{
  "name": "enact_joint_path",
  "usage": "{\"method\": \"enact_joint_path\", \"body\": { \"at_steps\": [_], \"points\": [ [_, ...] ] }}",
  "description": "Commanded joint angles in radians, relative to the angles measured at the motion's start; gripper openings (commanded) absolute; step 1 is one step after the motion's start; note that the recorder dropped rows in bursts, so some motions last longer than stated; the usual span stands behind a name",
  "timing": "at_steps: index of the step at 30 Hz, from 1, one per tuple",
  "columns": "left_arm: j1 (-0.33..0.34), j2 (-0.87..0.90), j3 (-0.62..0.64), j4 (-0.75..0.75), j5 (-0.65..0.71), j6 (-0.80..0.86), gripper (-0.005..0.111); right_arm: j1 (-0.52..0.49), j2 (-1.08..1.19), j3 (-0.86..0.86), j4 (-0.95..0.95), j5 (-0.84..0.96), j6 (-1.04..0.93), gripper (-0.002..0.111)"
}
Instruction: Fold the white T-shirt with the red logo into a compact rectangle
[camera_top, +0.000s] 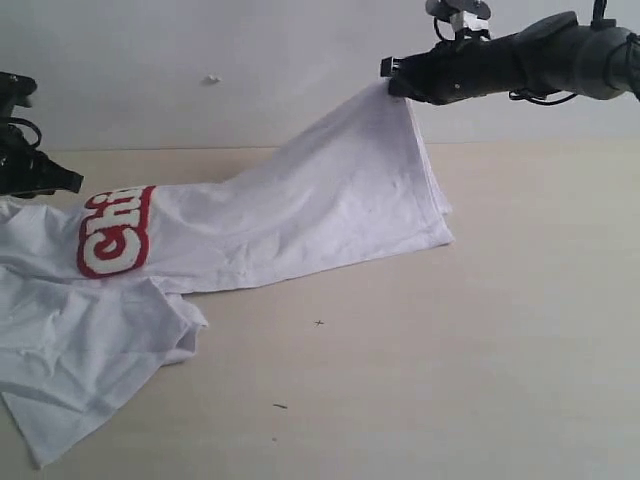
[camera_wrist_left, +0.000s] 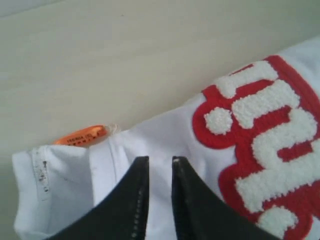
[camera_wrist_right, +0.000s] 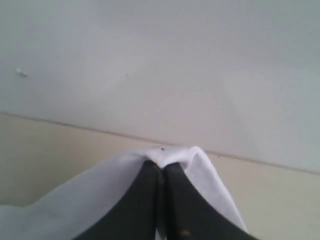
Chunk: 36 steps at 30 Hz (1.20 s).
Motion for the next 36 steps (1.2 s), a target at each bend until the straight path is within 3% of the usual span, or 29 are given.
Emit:
{"method": "enact_joint_path", "body": {
  "at_steps": [1,3,5,6,8,10,11,13,16,18,21,23,26,28,32,36],
  "points": [
    [-0.006,-0.002,-0.006,-0.005,-0.052,0.011,0.019,0.033,0.021,-0.007,0.078,-0.199,-0.108,0.013],
    [-0.006,-0.002,-0.006,-0.005,-0.056,0.023,0.019,0.04,0.028,-0.007,0.066,-0.231,-0.108,0.021],
    [-0.006,-0.002,-0.006,-0.005,-0.023,0.093,0.019,0.04,0.033,-0.007,-0.021,-0.232,-0.089,0.041],
    [-0.007,-0.002,-0.006,-0.005,-0.001,0.122,0.019,0.038,0.028,-0.007,-0.084,-0.232,-0.044,0.042],
    [-0.021,-0.002,-0.006,-0.015,0.114,0.281,0.019,0.035,0.014,-0.007,-0.312,-0.175,0.159,0.037],
    [-0.035,-0.002,-0.006,-0.135,0.237,0.472,0.017,0.035,0.016,-0.007,-0.608,-0.076,0.338,0.014],
    [-0.037,-0.002,-0.006,-0.273,0.319,0.585,0.012,0.035,0.027,-0.007,-0.699,-0.01,0.402,0.0],
    [-0.042,0.005,-0.006,-0.373,0.484,0.68,0.0,0.035,0.042,-0.007,-0.793,0.054,0.461,0.0],
    [-0.07,0.033,0.006,-0.356,0.579,0.647,0.0,0.035,0.066,-0.007,-0.836,0.103,0.511,0.0],
    [-0.119,0.067,0.041,-0.274,0.585,0.611,0.0,0.035,0.089,-0.007,-0.855,0.16,0.534,0.0],
    [-0.204,0.098,0.053,-0.048,0.563,0.416,0.0,0.035,0.105,-0.007,-0.949,0.294,0.618,0.0],
    [-0.213,0.091,0.053,-0.049,0.584,0.399,0.0,0.035,0.105,-0.004,-1.032,0.411,0.657,0.0],
    [-0.209,0.044,0.063,-0.064,0.578,0.374,0.0,0.035,0.101,0.035,-1.06,0.503,0.657,0.0],
    [-0.193,-0.011,0.086,-0.053,0.503,0.303,0.0,0.035,0.087,0.104,-1.061,0.516,0.681,0.0],
    [-0.132,-0.111,0.159,-0.036,0.354,0.142,0.0,0.061,0.024,0.299,-1.133,0.466,0.718,0.0],
    [-0.064,-0.18,0.213,-0.022,0.333,0.05,0.0,0.087,-0.1,0.488,-1.167,0.385,0.764,0.0]
  ]
}}
